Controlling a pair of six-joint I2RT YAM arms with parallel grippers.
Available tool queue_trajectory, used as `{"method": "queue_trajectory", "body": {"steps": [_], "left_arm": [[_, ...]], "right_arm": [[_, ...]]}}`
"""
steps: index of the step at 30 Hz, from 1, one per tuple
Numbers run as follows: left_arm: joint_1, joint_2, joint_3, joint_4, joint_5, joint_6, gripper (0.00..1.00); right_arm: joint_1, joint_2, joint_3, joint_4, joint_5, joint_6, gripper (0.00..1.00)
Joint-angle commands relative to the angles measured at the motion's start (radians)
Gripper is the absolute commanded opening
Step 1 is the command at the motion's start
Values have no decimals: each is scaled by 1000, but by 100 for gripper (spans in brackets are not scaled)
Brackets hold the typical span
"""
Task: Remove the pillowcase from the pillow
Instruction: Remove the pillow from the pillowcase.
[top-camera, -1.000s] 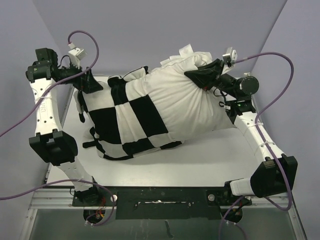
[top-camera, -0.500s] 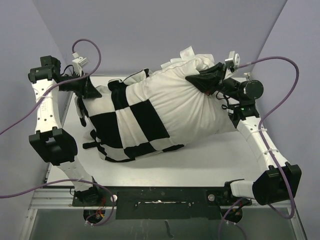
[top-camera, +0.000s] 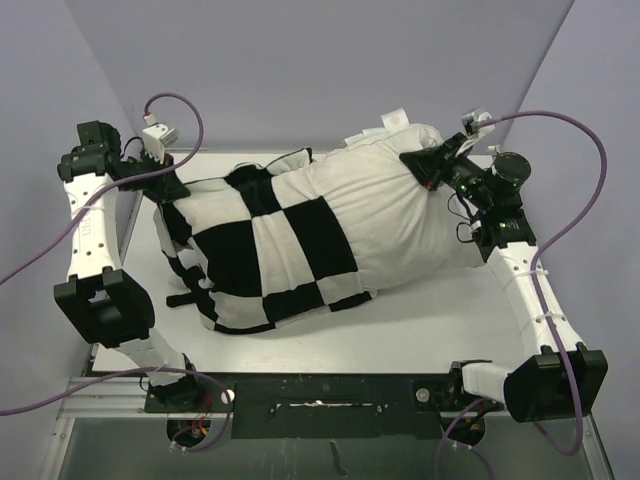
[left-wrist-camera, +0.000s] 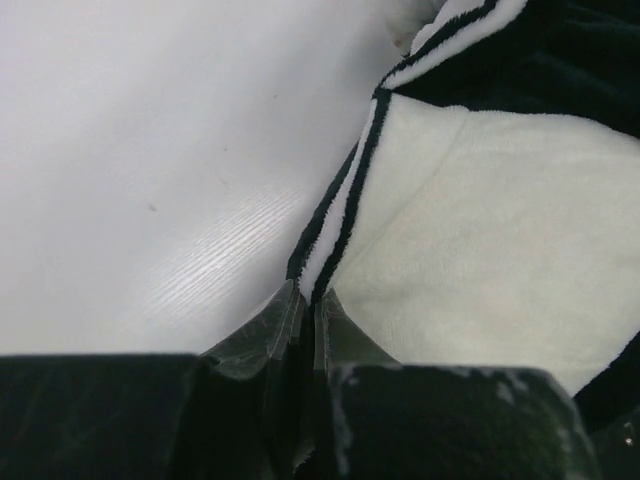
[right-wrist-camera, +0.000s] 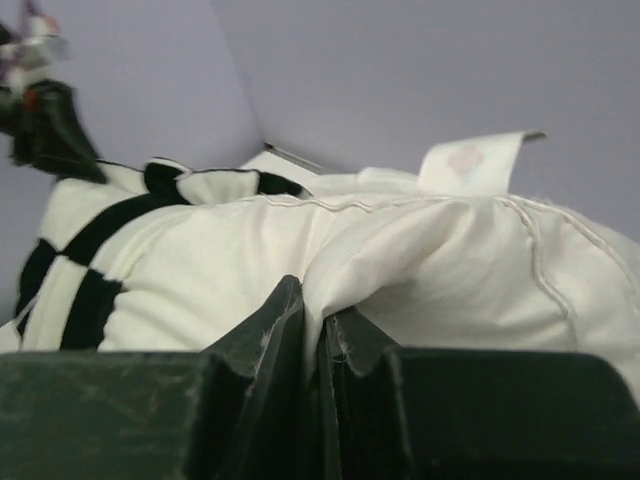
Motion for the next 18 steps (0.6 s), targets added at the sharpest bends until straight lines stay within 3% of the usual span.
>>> {"method": "queue_trajectory", "body": {"steps": [1,3,8,18], "left_arm": [[34,-72,33,148,-212,19,0],[47,-70,51,172,-243,22,0],[49,-70,58,240,-348,53,0],[95,-51,-66,415,-554,150,0]], "right_arm": [[-23,-129,-11,-231,457,-170,0],[-47,-138,-33,-306,610,-149,0],[-122,-154,-93,-388,779,-105,0],[-317,-147,-121,-473,921,-54,0]]}}
